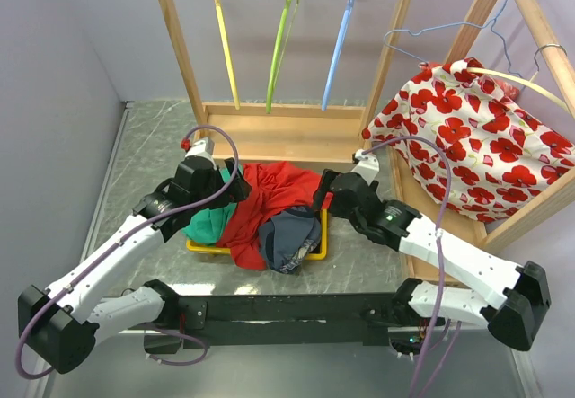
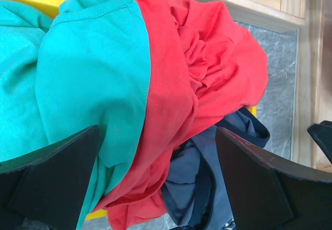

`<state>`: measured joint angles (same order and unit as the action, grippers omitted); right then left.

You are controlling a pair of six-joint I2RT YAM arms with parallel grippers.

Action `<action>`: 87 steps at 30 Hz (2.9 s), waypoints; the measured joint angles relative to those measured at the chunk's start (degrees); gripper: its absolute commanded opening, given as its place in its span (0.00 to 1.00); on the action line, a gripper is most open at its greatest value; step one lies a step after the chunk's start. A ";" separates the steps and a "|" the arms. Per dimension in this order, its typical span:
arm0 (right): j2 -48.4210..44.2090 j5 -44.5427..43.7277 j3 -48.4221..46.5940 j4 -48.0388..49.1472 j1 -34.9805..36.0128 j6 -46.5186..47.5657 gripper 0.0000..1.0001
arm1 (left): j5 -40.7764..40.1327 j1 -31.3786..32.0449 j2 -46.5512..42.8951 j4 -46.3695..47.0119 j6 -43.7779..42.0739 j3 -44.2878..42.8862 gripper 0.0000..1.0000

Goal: Place the tank top on the hanger

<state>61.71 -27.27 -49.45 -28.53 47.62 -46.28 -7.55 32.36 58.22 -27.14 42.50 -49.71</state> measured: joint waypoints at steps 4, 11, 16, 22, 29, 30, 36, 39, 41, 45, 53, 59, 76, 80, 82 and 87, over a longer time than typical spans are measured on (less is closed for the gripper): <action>-2.97 2.03 1.60 2.80 -0.02 4.17 1.00 | -0.26 0.00 0.00 -0.02 0.20 0.00 1.00; -5.09 8.33 3.06 7.13 0.00 8.57 1.00 | -0.28 1.29 -0.11 0.20 -1.20 -0.11 0.99; -6.73 12.85 5.57 9.79 0.00 10.29 0.95 | -1.97 7.41 1.20 0.42 -1.29 -1.36 0.99; -7.32 18.88 10.16 15.39 0.00 11.28 0.88 | -4.28 13.11 4.07 1.14 -0.35 -2.16 0.99; -2.91 21.29 10.56 18.97 0.04 10.71 0.86 | -4.42 14.03 5.55 1.53 2.03 -2.10 0.99; -1.77 21.46 10.58 19.41 0.11 10.49 0.85 | -4.44 14.03 5.90 1.60 2.32 -2.10 0.99; 4.72 22.23 10.58 21.18 1.79 9.46 0.68 | -5.20 14.03 7.54 1.53 3.61 -2.10 0.99; 6.58 22.03 10.27 20.87 2.60 9.14 0.40 | -5.92 14.03 7.69 1.53 3.93 -2.10 0.99; 7.08 21.64 9.88 20.48 2.78 8.85 0.20 | -6.23 14.03 7.74 1.51 4.09 -2.10 0.99; 6.91 19.82 7.87 17.92 2.78 8.74 0.00 | -6.88 14.03 8.02 1.31 4.35 -2.10 0.99; 1.92 14.14 -3.43 7.45 2.86 11.37 0.00 | -7.58 14.03 8.04 1.14 4.33 -2.10 0.99; -1.16 9.75 -19.23 2.21 2.89 15.52 0.00 | -8.02 13.84 7.58 1.14 4.33 -2.10 0.99; 1.88 -5.25 -53.70 -7.08 2.89 27.32 0.00 | -7.98 12.44 5.35 1.22 3.76 -2.12 0.97; 2.78 -7.41 -61.94 -7.06 2.89 29.64 0.00 | -6.19 12.33 5.49 2.58 3.58 -2.12 0.96; 2.93 -8.57 -65.07 -6.67 2.89 30.71 0.00 | -4.35 12.33 6.21 4.28 3.15 -2.12 0.95; 2.73 -12.46 -68.65 -4.66 2.89 33.68 0.00 | 1.27 12.81 11.10 8.85 1.64 -2.89 0.94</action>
<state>64.45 -39.72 -118.10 -33.19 50.50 -12.60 -6.28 45.17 69.32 -18.28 44.14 -52.60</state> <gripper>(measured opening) 0.031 0.939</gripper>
